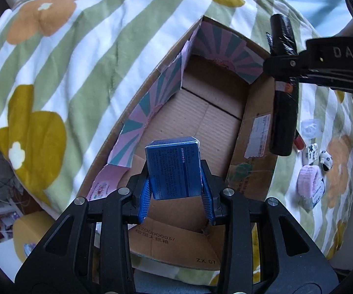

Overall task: Organize objects
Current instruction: 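Carry the blue box and black cylinder with both tools over the cardboard box, then open both tools to drop the blue box and black cylinder inside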

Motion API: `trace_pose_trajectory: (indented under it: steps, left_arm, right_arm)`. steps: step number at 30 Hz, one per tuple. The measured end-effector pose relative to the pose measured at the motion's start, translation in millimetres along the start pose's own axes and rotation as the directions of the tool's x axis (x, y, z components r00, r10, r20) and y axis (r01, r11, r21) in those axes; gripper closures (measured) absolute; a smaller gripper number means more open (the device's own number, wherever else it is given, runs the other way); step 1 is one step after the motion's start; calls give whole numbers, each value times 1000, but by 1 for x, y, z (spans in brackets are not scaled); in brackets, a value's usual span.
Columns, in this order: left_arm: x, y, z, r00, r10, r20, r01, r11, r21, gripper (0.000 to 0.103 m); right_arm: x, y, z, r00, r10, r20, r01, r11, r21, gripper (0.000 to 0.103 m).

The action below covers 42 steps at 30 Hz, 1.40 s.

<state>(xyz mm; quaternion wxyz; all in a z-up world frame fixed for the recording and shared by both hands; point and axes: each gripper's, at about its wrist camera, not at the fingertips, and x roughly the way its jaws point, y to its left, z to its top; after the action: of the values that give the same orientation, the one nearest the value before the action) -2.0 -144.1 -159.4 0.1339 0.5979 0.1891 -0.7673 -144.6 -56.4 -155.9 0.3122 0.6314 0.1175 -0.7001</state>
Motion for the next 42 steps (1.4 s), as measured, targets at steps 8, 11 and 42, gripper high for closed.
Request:
trace_pose_trajectory:
  steps: [8, 11, 42]
  left_arm:
    - [46, -9, 1, 997, 17, -76, -17, 1000, 0, 71]
    - [60, -6, 1, 995, 24, -101, -25, 1000, -12, 71]
    - [44, -18, -6, 998, -31, -58, 30, 999, -31, 0]
  right_arm:
    - [74, 7, 16, 988, -9, -155, -5, 996, -90, 73]
    - [93, 11, 18, 983, -12, -183, -12, 992, -127, 73]
    - [81, 22, 11, 986, -10, -165, -19, 985, -173, 6]
